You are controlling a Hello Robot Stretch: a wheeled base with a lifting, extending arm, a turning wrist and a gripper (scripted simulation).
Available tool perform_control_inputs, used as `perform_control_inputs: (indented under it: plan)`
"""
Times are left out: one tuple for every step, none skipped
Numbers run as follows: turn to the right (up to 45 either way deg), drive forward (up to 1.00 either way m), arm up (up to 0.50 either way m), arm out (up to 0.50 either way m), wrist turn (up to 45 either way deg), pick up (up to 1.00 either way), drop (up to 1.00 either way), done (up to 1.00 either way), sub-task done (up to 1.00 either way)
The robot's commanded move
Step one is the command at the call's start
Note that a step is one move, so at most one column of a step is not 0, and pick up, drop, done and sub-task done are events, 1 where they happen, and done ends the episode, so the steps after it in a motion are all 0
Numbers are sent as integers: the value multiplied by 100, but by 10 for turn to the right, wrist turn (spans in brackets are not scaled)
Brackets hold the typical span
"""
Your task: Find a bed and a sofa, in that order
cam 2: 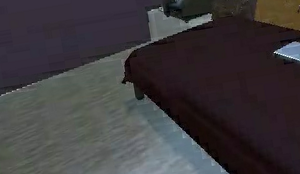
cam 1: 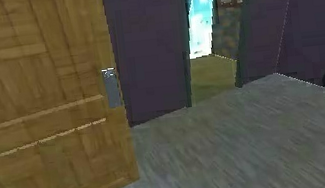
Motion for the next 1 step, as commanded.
perform_control_inputs:
  plan:
    - [-390,0,0,0,0,0,0,0,0]
